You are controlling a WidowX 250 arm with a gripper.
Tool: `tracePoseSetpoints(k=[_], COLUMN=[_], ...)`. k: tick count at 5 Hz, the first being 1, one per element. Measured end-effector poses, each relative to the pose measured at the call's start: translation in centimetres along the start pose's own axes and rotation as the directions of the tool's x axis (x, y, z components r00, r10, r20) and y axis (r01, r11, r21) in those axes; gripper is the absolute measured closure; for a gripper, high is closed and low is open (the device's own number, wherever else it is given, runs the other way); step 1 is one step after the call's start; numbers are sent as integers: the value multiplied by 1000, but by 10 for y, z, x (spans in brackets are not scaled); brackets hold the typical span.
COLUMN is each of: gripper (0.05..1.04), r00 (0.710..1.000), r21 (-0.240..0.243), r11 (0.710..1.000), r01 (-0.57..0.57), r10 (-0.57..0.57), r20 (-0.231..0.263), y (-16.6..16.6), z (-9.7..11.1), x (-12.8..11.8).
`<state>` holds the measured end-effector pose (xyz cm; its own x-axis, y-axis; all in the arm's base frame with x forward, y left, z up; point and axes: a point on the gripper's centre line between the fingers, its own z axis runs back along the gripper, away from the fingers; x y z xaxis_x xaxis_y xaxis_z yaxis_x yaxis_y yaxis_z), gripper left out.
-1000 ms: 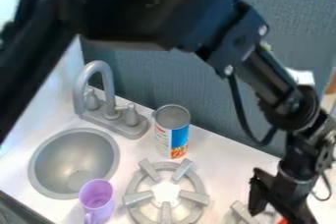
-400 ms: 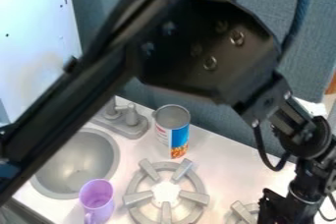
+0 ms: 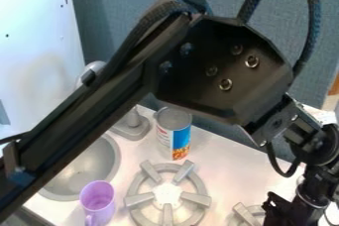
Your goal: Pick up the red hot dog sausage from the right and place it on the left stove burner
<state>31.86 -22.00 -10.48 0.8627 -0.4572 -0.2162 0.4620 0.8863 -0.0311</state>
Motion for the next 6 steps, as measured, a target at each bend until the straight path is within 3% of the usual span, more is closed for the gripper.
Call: tracePoseSetpoints(k=[1,2,3,4,6], gripper=[501,500,501,501,500], r00=[1000,999,987,956,890], r21=[28,44,-1,-9,-41], r11=[1000,999,994,960,899], r01=[0,4,-111,-280,-435], r10=[1,-6,110,280,437], r20=[-15,52,118,86,134], y=[3,8,26,70,139], z=[7,33,55,55,62], x=[-11,-23,-44,-70,-114])
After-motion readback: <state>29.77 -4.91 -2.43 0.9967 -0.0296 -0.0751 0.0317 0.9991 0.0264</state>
